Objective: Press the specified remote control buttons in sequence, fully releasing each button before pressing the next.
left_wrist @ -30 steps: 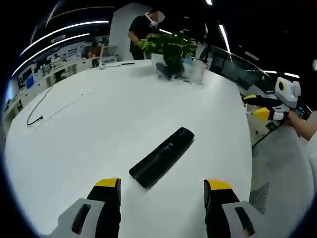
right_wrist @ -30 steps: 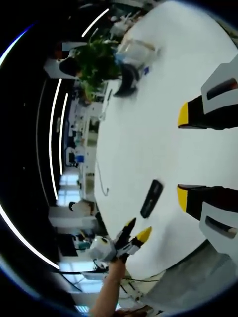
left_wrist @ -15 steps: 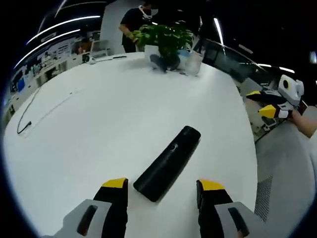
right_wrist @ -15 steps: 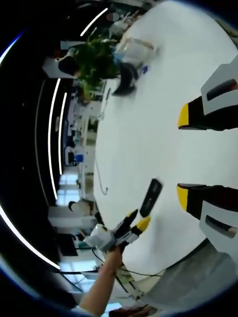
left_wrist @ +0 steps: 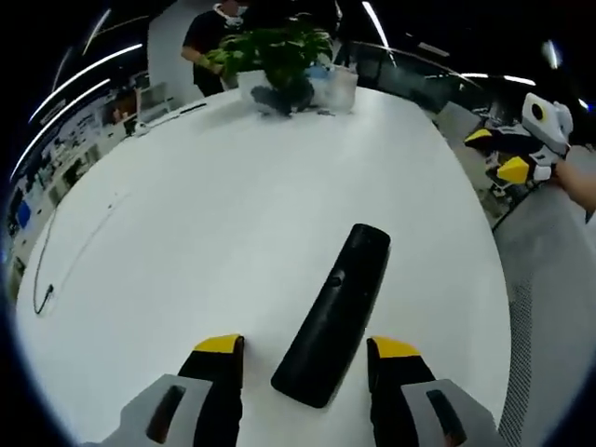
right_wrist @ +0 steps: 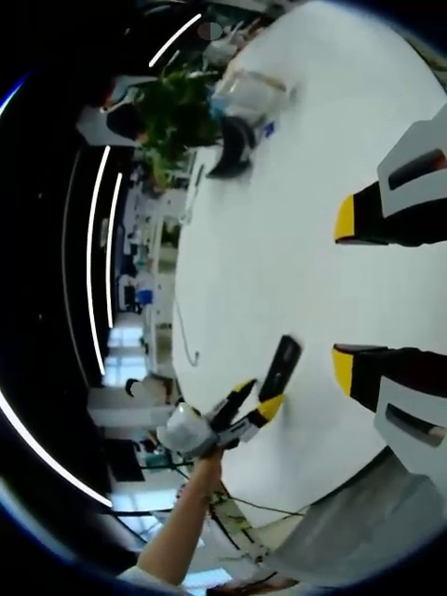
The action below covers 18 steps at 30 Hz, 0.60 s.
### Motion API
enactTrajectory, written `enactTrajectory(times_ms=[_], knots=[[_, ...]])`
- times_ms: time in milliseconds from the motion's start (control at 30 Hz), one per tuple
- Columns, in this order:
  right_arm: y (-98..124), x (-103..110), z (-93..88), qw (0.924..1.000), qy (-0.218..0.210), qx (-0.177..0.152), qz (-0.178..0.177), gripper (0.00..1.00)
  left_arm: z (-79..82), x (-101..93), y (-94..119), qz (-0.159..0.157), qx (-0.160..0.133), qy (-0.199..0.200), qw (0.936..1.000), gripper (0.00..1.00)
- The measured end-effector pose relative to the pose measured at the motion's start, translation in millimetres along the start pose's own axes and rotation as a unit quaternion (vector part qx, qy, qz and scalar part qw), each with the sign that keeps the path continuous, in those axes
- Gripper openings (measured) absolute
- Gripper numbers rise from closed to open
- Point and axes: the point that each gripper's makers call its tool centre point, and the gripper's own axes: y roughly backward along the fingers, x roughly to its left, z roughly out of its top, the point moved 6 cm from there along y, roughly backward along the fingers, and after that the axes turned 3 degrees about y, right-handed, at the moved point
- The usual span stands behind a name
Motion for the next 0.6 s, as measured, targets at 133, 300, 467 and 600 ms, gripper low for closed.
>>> enactTrajectory(times_ms=[133,300,467,600], knots=[[0,-1,-0.4,1.0,-0.003,0.001,-0.002,0.4,4.1,1.4,-3,-0.001,0.003,-0.021,0.9998,0.53],[0,-1,-0.5,1.0,-0.003,0.002,-0.002,0.39,7.0,3.5,-5,-0.003,0.007,-0.027,0.9996,0.52],[-1,-2,-0.3,1.0,-0.004,0.002,-0.004,0.39,7.0,-8.2,-5,-0.024,0.002,-0.062,0.9978,0.37],[-1,-2,-0.5,1.0,-0.006,0.002,-0.005,0.39,6.9,-13.6,-5,-0.021,-0.001,-0.078,0.9967,0.27]])
